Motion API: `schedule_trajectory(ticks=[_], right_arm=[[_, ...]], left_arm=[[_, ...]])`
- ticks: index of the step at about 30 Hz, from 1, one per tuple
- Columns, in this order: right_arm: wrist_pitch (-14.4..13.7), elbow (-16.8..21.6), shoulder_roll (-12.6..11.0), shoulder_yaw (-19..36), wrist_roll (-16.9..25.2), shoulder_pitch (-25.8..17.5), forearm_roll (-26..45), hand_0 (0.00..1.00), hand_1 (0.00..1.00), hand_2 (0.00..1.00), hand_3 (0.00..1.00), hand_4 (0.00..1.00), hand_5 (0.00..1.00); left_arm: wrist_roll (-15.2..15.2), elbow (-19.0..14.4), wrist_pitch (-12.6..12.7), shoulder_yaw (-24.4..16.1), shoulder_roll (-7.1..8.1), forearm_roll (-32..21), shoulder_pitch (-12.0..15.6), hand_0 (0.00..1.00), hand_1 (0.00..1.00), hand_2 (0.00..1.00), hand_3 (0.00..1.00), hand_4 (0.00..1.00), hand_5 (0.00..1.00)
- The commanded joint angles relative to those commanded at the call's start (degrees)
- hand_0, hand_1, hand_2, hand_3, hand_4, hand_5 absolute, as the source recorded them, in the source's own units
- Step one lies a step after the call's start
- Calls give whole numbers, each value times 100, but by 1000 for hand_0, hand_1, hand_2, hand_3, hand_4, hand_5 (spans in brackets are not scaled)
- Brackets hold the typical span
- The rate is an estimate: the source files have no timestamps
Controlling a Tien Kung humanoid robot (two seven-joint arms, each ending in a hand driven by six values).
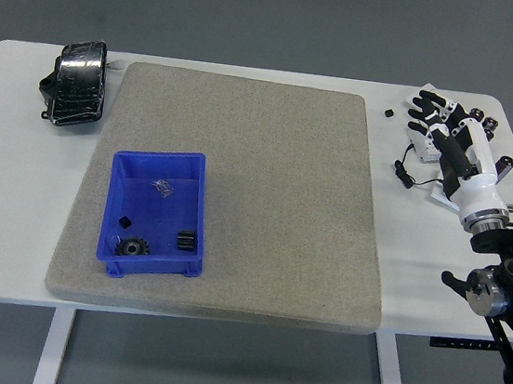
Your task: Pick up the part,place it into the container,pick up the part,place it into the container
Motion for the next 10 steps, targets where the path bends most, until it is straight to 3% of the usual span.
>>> schedule_trajectory(ticks=[10], right_arm=[[-4,118,0,102,-145,-22,-309,747,736,732,689,795,517]], left_arm=[[15,2,-6,22,-26,-39,13,694,677,659,606,726,287]])
